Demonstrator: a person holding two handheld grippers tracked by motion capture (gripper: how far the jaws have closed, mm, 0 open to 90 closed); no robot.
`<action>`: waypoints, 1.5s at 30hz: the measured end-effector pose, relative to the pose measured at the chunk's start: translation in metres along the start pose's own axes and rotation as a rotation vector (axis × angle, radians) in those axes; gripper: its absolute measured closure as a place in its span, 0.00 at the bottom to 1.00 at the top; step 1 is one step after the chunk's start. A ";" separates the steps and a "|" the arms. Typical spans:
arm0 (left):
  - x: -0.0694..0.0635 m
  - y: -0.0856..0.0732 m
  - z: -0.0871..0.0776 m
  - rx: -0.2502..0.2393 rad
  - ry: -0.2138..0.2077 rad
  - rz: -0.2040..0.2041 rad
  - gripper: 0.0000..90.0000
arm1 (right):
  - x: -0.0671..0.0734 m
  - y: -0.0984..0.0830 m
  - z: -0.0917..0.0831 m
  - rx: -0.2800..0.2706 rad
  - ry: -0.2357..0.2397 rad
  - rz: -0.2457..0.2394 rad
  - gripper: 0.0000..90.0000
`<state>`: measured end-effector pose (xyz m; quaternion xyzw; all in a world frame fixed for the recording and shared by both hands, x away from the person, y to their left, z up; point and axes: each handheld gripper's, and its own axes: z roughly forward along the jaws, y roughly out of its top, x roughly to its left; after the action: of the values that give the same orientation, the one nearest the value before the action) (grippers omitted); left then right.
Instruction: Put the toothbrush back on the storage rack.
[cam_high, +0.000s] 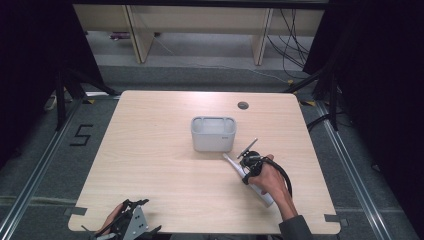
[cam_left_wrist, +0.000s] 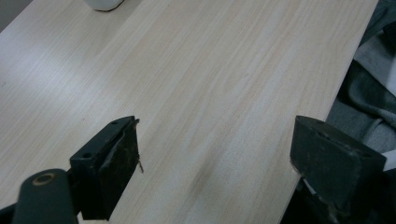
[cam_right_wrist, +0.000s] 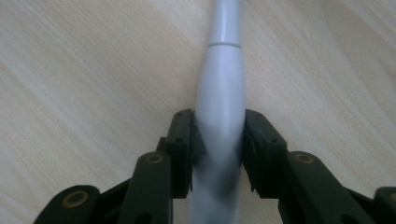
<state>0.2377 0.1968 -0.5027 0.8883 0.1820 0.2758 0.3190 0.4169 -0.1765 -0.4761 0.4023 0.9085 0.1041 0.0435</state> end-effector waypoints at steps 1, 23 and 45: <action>0.000 0.000 0.000 0.000 0.000 0.000 0.17 | 0.000 0.000 0.000 0.000 0.000 0.000 0.74; 0.001 0.000 -0.001 0.006 -0.008 0.008 0.17 | 0.003 0.016 0.001 0.155 0.006 -0.083 0.74; 0.002 0.000 -0.001 0.007 -0.020 0.005 0.17 | -0.001 0.007 -0.016 0.046 0.000 -0.126 0.75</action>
<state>0.2382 0.1986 -0.5014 0.8926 0.1777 0.2669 0.3169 0.4205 -0.1753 -0.4591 0.3451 0.9343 0.0800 0.0409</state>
